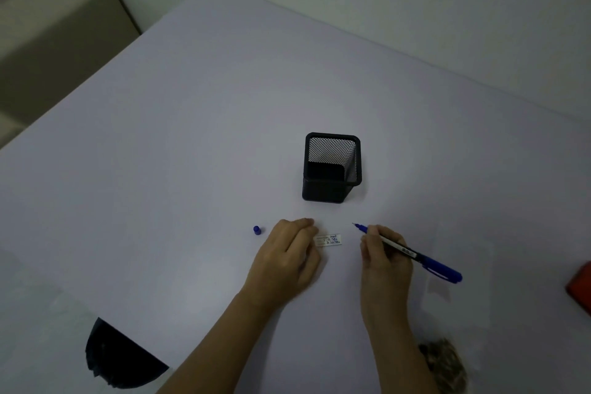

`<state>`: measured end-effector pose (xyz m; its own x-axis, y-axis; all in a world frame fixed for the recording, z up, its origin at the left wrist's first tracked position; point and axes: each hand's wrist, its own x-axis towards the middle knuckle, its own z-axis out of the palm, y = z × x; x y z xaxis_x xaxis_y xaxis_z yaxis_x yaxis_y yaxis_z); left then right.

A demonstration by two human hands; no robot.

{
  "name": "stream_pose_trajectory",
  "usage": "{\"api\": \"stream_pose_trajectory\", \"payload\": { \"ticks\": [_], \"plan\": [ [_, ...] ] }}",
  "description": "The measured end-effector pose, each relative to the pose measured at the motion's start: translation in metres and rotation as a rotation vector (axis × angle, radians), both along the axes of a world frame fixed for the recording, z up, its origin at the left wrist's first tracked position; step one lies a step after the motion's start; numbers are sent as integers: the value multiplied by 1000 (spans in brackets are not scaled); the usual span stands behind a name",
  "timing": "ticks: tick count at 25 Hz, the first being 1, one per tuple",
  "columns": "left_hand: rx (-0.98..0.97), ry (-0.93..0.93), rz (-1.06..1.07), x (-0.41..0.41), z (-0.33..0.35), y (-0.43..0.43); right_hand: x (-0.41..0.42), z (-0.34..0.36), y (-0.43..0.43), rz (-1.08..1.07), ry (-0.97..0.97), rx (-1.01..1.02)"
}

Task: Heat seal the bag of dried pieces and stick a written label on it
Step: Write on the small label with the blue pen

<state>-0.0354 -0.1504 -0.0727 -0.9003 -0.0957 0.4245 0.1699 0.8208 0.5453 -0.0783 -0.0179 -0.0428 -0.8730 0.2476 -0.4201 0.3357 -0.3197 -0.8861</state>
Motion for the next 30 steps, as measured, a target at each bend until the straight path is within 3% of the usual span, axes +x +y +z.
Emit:
{"api": "stream_pose_trajectory", "payload": {
  "ticks": [2,5,7,10,12,15,17,24,30],
  "plan": [
    [-32,46,160,6,8,-5,1,12,3,-19,-86,-163],
    [90,-199,450,14,11,-20,4,27,6,-120,-187,-422],
    [112,-322,439,19,4,-26,4,29,6,-126,-223,-459],
    [101,-309,360,25,3,-25,2,31,3,-69,-244,-398],
    [434,-345,474,20,22,-19,0,36,1,-42,-240,-355],
    [1168,-445,466,7,50,-5,0,43,-1,-2,-197,-305],
    [1332,-463,403,2,61,2,1,44,-3,32,-173,-280],
    [1376,-466,334,-3,74,13,0,44,-4,73,-148,-248],
    [1232,-485,240,-6,81,16,4,45,-5,163,-94,-198]
  ]
}}
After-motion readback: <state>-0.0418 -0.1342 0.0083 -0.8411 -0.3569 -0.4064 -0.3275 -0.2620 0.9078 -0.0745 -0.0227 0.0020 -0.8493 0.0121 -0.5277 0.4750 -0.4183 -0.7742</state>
